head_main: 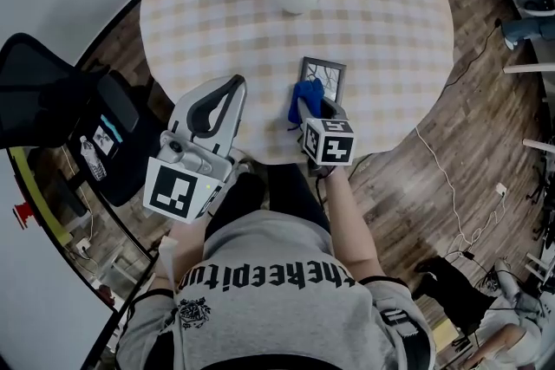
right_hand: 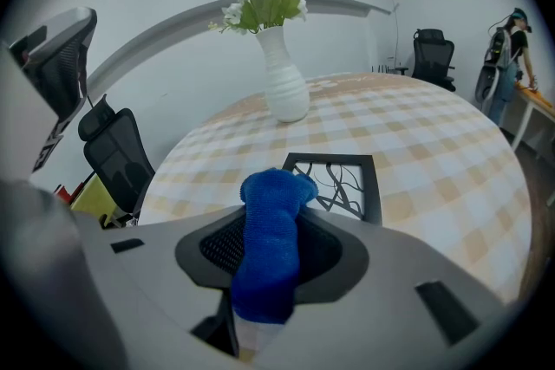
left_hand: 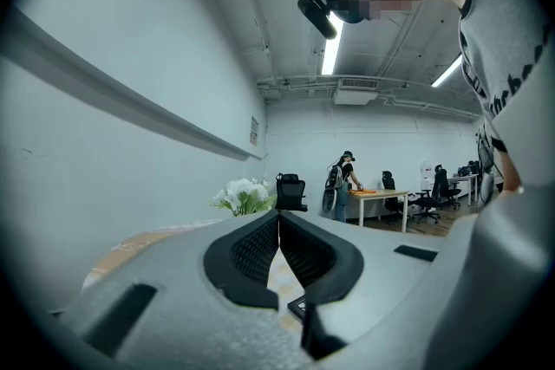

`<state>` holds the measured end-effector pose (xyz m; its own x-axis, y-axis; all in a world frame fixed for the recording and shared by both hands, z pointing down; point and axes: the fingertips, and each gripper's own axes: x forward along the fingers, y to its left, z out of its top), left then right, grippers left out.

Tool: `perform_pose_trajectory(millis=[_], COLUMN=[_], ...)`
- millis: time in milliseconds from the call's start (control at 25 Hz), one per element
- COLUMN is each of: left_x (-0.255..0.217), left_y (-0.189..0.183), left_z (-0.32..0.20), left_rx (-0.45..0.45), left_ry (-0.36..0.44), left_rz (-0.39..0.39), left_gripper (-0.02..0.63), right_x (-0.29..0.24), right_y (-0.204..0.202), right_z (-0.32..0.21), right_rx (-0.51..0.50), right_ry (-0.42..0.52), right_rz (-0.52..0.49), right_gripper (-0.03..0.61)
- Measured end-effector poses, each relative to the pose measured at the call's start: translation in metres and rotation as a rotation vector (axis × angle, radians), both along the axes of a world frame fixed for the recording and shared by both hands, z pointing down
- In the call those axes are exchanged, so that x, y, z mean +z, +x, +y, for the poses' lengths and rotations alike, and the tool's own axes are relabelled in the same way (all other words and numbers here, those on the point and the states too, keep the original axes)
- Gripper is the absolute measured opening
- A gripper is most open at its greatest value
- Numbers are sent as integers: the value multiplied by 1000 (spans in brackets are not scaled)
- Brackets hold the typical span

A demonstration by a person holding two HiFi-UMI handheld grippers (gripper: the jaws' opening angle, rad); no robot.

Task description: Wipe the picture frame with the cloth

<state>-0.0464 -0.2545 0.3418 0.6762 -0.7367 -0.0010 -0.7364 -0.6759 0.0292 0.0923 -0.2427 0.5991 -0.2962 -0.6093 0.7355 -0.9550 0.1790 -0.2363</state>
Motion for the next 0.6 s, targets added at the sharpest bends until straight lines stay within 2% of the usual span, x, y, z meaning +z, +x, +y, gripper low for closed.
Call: perform_pose_trajectory(millis=[240,400,600], left_x=[1,-2,-2], left_y=[6,7,13], left_z=[2,1,-1], left_rx=[8,7,11], left_ry=[-27,6,7], left_rz=[3,-5,-2], left_gripper=[16,15,16], right_x=[3,4,6], right_y=[2,11,29], right_z=[2,2,2], right_rx=[-7,-8,4], right_ry=[9,21,26], right_rz=[14,42,79], right_gripper=[141,141,141])
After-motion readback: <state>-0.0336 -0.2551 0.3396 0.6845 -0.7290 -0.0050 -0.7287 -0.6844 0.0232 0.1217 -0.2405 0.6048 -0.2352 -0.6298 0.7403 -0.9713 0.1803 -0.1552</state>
